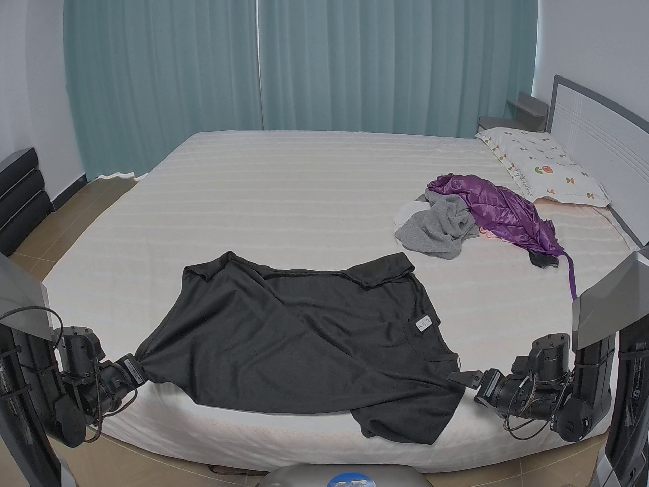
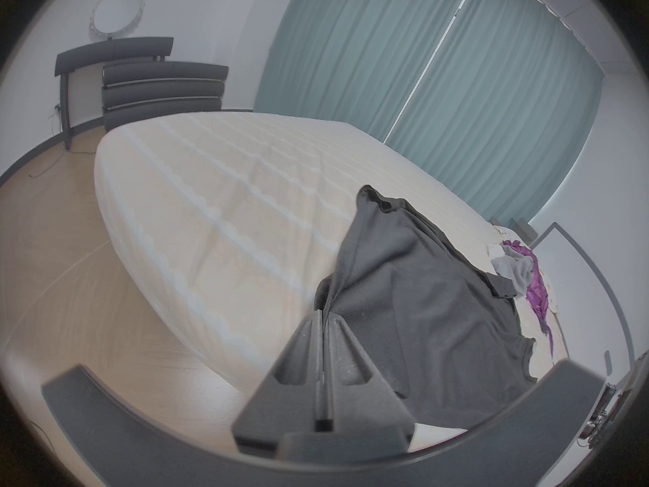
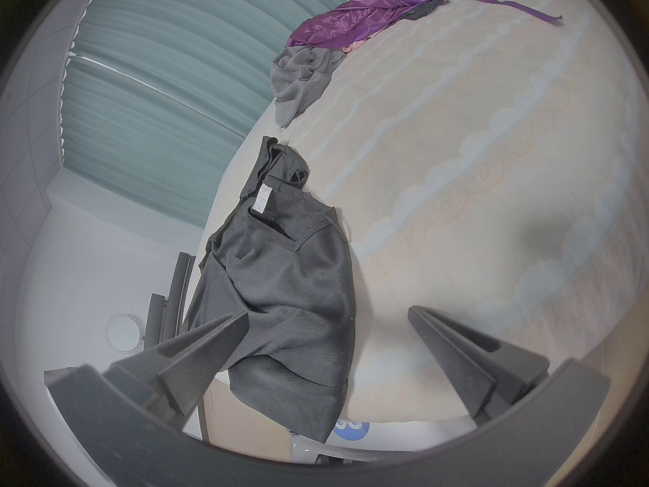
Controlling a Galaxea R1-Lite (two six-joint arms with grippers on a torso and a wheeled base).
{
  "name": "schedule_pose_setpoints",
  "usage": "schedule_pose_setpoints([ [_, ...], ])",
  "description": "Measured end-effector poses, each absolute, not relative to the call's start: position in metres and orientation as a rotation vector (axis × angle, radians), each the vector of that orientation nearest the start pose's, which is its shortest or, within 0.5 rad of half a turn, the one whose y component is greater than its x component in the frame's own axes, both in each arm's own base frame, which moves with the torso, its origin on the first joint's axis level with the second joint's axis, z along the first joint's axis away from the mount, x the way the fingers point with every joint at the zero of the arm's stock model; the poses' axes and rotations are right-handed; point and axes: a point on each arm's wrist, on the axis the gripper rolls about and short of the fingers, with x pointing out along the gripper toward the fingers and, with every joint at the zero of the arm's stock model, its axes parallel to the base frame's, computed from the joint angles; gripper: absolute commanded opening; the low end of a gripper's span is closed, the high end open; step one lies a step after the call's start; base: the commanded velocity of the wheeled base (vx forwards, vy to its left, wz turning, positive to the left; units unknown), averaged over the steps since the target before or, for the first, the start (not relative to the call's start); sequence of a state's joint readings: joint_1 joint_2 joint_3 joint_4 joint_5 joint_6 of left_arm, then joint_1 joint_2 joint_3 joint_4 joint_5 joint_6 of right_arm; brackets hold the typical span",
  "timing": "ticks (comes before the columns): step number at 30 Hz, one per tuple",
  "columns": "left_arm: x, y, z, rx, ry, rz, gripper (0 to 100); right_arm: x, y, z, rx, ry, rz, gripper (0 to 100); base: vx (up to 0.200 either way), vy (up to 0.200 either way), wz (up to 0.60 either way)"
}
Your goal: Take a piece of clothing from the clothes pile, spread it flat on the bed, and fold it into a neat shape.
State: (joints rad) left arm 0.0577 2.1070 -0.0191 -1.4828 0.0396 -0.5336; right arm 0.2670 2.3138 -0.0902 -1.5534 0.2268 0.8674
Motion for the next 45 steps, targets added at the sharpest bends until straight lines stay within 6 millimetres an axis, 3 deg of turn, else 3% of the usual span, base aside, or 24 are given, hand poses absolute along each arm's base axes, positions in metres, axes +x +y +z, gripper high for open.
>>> schedule_pose_setpoints([
  [9, 0.214, 0.031, 0.012, -0.432, 0.554, 0.289, 0, 0.223, 0.073, -0.031, 0.781, 0.868, 0.163, 100, 0.000, 0.000, 0.00],
  [23, 0.214, 0.052, 0.008, -0.442, 0.544, 0.367, 0, 0.217, 0.095, -0.036, 0.731, 0.906, 0.236, 100, 0.000, 0.000, 0.00],
  [24, 0.215, 0.054, 0.006, -0.443, 0.550, 0.374, 0, 0.222, 0.099, -0.038, 0.727, 0.892, 0.236, 0, 0.000, 0.000, 0.00],
  [35, 0.216, 0.055, -0.012, -0.481, 0.625, 0.348, 0, 0.234, 0.102, -0.039, 0.721, 0.830, 0.211, 0, 0.000, 0.000, 0.00],
  [45, 0.228, 0.049, -0.016, -0.567, 0.603, 0.344, 0, 0.260, 0.105, -0.015, 0.753, 0.667, 0.269, 0, 0.000, 0.000, 0.00],
])
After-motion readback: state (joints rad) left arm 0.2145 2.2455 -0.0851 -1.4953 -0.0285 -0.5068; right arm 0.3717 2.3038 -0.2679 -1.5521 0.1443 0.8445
